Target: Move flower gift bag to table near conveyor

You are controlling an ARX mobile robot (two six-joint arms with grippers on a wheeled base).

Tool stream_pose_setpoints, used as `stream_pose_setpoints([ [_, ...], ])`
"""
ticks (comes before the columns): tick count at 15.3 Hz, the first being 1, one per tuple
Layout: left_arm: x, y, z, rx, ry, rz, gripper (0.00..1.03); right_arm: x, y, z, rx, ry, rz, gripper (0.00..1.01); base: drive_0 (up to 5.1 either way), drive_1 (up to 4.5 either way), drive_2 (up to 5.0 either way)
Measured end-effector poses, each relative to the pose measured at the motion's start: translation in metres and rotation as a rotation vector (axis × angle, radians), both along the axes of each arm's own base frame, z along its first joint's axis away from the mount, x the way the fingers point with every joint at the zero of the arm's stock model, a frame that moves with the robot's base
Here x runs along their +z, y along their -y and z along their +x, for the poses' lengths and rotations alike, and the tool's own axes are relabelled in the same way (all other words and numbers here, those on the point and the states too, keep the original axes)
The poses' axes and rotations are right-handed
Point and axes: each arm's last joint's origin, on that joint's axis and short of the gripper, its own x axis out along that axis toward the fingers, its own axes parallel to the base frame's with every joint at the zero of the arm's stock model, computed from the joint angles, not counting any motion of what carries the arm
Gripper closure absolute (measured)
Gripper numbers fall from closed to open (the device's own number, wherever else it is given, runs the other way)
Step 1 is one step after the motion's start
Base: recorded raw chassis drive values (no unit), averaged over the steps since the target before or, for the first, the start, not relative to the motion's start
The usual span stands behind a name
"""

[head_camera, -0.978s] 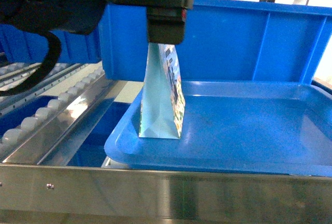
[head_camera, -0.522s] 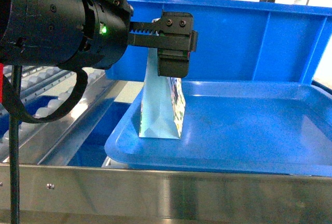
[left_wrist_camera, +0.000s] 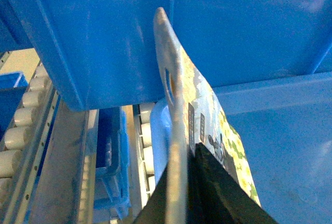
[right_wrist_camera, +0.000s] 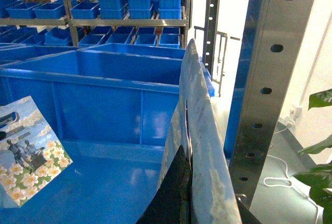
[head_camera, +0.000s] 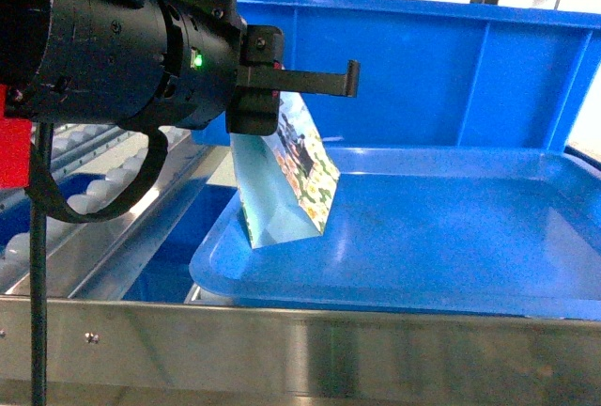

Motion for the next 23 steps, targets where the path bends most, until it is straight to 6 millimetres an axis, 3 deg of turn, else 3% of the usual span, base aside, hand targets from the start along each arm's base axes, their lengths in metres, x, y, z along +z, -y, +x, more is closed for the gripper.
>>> stream_pose_setpoints([
  [1,0.000,0.001,-0.001,0.001,-0.001,-0.010,1.01,0.000,0.000,0.000,0.000,0.000,0.000,0.99,0.0,0.00,0.0],
  [7,0.007,0.004,-0.001,0.007,0.061,-0.021,1.01,0.000,0.000,0.000,0.000,0.000,0.000,0.99,0.0,0.00,0.0],
  [9,0.024,0.000,-0.005,-0.005,0.122,-0.025,1.01,0.000,0.000,0.000,0.000,0.000,0.000,0.99,0.0,0.00,0.0],
  [11,0.050,-0.016,-0.016,-0.005,0.212,-0.033,1.01,0.000,0.000,0.000,0.000,0.000,0.000,0.99,0.0,0.00,0.0],
  [14,0.075,-0.060,-0.040,0.039,0.322,-0.019,1.01,0.000,0.000,0.000,0.000,0.000,0.000,0.99,0.0,0.00,0.0],
  [17,0.086,-0.104,-0.079,0.110,0.369,-0.012,1.01,0.000,0.000,0.000,0.000,0.000,0.000,0.99,0.0,0.00,0.0],
  [19,0.090,-0.118,-0.103,0.102,0.406,-0.015,1.01,0.000,0.000,0.000,0.000,0.000,0.000,0.99,0.0,0.00,0.0],
  [21,0.078,-0.127,-0.124,0.117,0.381,-0.002,1.01,0.000,0.000,0.000,0.000,0.000,0.000,0.99,0.0,0.00,0.0],
  [23,0.079,-0.129,-0.131,0.121,0.409,-0.009,1.01,0.000,0.000,0.000,0.001,0.002,0.000,0.99,-2.5,1.23,1.2],
])
